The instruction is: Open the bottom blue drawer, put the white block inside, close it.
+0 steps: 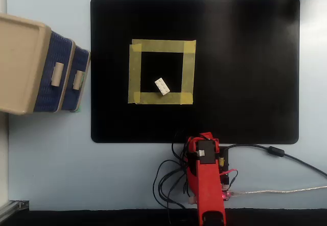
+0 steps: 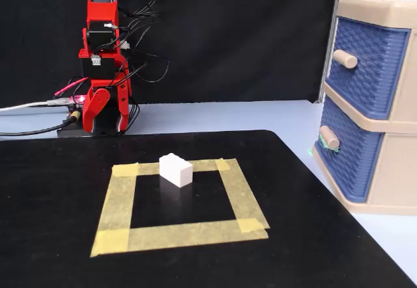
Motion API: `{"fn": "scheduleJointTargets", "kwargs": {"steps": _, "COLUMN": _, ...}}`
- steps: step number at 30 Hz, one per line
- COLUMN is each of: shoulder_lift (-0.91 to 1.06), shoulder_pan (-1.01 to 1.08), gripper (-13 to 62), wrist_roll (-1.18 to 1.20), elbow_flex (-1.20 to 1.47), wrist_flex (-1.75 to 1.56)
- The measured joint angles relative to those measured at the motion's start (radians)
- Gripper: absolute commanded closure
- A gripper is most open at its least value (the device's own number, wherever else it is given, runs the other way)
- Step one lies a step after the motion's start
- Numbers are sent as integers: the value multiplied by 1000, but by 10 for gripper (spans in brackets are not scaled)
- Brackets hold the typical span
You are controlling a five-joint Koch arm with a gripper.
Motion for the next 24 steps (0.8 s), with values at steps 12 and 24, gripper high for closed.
{"fn": "scheduleJointTargets", "kwargs": {"steps": 12, "shoulder_lift": 0, "shoulder_pan": -3, "gripper": 151, "wrist_roll": -2, "elbow_flex": -3, "wrist_flex": 0}}
{"fn": "scheduleJointTargets", "kwargs": {"steps": 24, "shoulder_lift": -339, "shoulder_pan": -560, "gripper": 161, "wrist_roll": -614, "elbow_flex": -696, "wrist_flex": -115}}
